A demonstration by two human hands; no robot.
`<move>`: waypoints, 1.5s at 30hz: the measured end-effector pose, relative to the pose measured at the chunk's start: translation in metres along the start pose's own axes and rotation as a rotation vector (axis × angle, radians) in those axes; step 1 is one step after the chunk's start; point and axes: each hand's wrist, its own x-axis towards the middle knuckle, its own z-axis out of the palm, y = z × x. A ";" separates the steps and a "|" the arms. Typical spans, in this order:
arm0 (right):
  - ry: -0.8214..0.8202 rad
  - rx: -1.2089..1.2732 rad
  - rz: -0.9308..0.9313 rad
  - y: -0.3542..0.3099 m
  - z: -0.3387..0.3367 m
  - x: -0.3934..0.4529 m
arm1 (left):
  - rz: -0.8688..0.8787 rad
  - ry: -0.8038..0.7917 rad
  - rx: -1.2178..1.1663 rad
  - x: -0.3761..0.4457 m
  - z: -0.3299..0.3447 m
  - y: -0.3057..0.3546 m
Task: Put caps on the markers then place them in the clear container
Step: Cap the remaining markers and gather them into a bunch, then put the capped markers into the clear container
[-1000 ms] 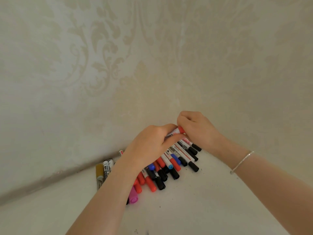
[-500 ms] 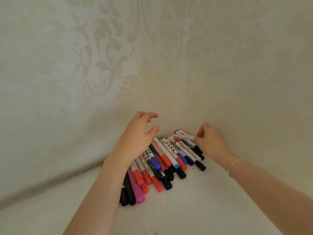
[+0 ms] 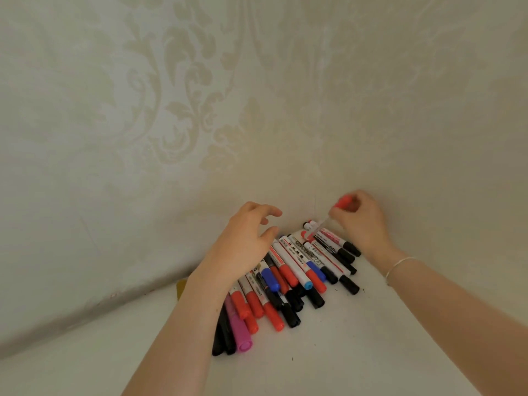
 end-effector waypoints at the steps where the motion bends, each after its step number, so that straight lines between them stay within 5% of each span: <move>1: 0.027 0.106 0.024 -0.008 -0.003 0.006 | -0.001 0.000 -0.007 0.000 0.000 0.001; 5: -0.020 0.248 0.086 -0.031 -0.001 0.023 | 0.004 0.000 -0.028 0.000 0.002 0.004; 10: -0.341 -0.576 0.015 -0.017 0.031 0.030 | -0.004 0.009 -0.031 0.000 0.001 0.004; 14: -0.462 -0.909 -0.023 0.005 0.049 0.027 | -0.008 0.023 -0.043 0.000 -0.001 0.002; 21: -0.515 -1.018 0.011 0.013 0.057 0.032 | -0.076 -0.022 0.005 0.000 0.000 -0.004; 27: -0.542 -1.048 -0.008 0.014 0.066 0.034 | -0.302 -0.161 0.292 -0.004 0.007 -0.018; 32: -0.517 -0.911 0.041 0.016 0.063 0.033 | -0.377 -0.221 0.327 -0.009 0.028 -0.015; 37: -0.370 -0.472 0.095 0.004 0.049 0.040 | -0.355 -0.247 0.178 -0.003 0.026 -0.020; 40: -0.418 -0.119 0.233 -0.008 0.041 0.038 | -0.279 -0.329 0.232 -0.003 0.021 -0.024; 45: -0.355 0.088 0.228 -0.027 0.041 0.029 | -0.166 -0.272 0.304 -0.004 0.019 -0.034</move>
